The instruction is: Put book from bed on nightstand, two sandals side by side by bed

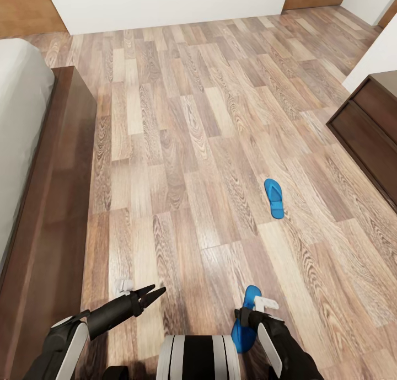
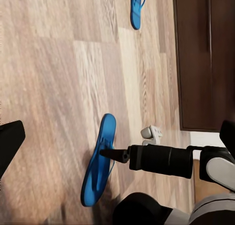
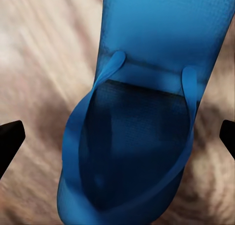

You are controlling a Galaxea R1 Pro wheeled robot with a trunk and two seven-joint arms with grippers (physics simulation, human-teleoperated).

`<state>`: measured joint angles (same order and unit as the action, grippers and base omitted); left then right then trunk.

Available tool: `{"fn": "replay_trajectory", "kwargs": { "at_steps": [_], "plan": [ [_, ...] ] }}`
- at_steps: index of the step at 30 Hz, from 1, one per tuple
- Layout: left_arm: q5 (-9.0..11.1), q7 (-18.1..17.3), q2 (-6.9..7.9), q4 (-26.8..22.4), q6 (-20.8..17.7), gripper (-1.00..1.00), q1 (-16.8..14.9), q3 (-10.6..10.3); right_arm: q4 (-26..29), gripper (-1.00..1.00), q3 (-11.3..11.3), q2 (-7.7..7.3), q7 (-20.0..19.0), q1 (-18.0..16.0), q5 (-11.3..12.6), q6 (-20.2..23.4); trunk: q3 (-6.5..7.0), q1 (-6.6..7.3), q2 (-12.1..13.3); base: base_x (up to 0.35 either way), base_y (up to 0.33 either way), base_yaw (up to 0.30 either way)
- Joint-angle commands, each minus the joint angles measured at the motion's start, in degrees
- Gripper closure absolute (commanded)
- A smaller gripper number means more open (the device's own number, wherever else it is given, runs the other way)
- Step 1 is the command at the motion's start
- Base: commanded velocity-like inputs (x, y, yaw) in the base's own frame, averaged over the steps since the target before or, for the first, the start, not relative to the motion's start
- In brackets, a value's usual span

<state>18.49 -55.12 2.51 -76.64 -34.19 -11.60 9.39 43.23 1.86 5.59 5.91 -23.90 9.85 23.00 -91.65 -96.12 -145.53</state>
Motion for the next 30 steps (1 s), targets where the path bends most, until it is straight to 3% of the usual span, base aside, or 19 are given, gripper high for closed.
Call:
{"fn": "replay_trajectory", "kwargs": {
  "at_steps": [1, 4, 12, 23, 30],
  "plan": [
    [0.3, 0.0, 0.01, 0.0, -0.4, -1.0, 0.0, 0.0, 0.1, -1.0, 0.1, 0.04, 0.3, 0.0, 0.6, 0.2, -0.26, -0.01, 0.0, 0.0, 0.0, 0.0],
    [0.3, 0.0, 0.02, 0.0, -0.4, -1.0, 0.0, 0.0, 0.1, -1.0, 0.1, 0.04, 0.3, 0.0, 0.6, 0.2, -0.92, -0.09, -0.1, 0.0, 0.0, 0.0],
    [0.3, 0.0, 0.04, 0.0, -0.4, -1.0, 0.0, 0.0, 0.1, -1.0, 0.1, 0.04, 0.3, 0.0, 0.6, 0.3, -0.92, -0.09, -0.1, 0.0, 0.0, 0.0],
    [0.3, 0.0, 0.03, 0.0, -0.4, -1.0, 0.0, 0.0, 0.1, -1.0, 0.1, 0.04, 0.3, 0.0, 0.6, 0.3, -3.36, -0.38, -0.2, 0.0, 0.0, 0.0],
    [0.3, -0.1, 0.04, 0.0, -0.4, -1.0, 0.0, 0.0, 0.0, -1.0, 0.1, 0.04, 0.3, 0.0, 0.6, 0.2, -3.36, -0.38, -0.2, 0.0, 0.0, 0.0]
  ]
}}
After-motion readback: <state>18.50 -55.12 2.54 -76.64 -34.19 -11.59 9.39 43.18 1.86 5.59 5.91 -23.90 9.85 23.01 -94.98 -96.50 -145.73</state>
